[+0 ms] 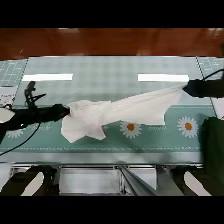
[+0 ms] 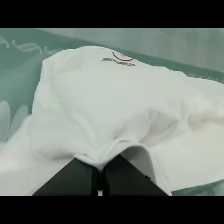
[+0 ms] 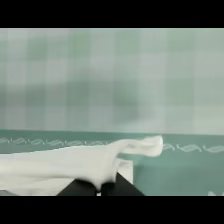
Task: Fold the shirts.
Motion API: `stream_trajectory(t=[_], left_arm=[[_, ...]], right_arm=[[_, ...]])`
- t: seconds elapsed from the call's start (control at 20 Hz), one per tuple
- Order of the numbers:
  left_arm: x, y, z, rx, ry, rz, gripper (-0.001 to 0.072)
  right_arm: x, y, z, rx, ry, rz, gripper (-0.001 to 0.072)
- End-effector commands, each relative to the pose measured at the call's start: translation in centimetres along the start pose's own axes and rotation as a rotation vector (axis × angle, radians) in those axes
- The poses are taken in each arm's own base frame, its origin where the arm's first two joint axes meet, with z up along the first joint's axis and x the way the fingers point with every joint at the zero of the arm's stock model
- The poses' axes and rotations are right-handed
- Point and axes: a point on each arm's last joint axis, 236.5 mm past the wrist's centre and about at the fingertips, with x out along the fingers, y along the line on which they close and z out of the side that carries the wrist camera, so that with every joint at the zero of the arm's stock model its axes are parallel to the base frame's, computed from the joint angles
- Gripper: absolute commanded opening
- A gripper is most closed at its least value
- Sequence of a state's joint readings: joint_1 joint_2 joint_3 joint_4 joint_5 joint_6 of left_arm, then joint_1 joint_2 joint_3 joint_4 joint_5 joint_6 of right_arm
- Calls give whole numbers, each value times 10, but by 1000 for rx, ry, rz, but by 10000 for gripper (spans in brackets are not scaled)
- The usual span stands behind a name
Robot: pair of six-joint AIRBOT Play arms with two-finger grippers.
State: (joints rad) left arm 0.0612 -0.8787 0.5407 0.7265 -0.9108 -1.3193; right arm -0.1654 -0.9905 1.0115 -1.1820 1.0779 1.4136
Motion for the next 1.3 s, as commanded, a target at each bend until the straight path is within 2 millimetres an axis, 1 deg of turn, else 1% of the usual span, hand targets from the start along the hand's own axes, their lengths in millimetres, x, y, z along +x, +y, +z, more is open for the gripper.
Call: stream_trajectory(t=[0.0,0.1,0.15,0.2,0.25,0.3,0.35,0.4,0.45,0.5,0.55,0.6,0.65,0.7,0.75,0.8,0.85,0.9,1.0,1.1,1.15,1.25], left_arm=[[56,21,44,-63,-58,44,26],[73,23,67,-67,-55,52,26],[78,22,78,-65,-55,49,26],[82,18,87,-60,-51,41,42],[84,13,91,-53,-38,28,192],[84,7,97,-48,-27,12,508],[78,3,102,-35,-13,-1,511],[66,3,108,5,11,1,510],[49,7,114,18,39,6,509],[31,15,118,3,64,19,509],[11,28,120,-12,86,40,508],[-7,44,120,-30,92,65,508],[-24,65,113,-74,104,110,508],[-36,83,100,-118,119,140,508],[-43,98,82,-165,138,147,508],[-44,111,61,-219,162,145,508],[-39,119,36,-298,202,121,508],[-33,124,15,-357,238,90,508],[-22,132,-15,-446,270,63,508],[-16,140,-29,-484,278,74,508],[-14,140,-32,-494,281,73,508],[-8,136,-28,-505,275,45,508]], right_arm=[[91,-16,13,120,35,63,26],[123,-22,19,170,71,83,26],[134,-22,22,188,88,98,26],[142,-19,25,203,111,122,81],[146,-17,29,206,132,139,257],[145,-14,33,193,160,153,423],[138,-14,40,184,179,168,413],[126,-15,50,180,181,183,413],[107,-19,62,180,174,197,413],[86,-27,71,185,167,206,412],[66,-39,76,198,156,200,412],[47,-57,74,222,150,181,412],[33,-72,64,247,168,163,412],[23,-83,45,262,201,157,412],[19,-92,25,288,220,152,412],[19,-100,6,347,206,144,412],[24,-103,-10,394,180,146,412],[31,-102,-28,428,162,156,412],[43,-93,-65,445,189,178,412],[50,-86,-92,458,239,195,412],[52,-85,-100,459,256,200,412],[53,-84,-103,459,264,203,412]])
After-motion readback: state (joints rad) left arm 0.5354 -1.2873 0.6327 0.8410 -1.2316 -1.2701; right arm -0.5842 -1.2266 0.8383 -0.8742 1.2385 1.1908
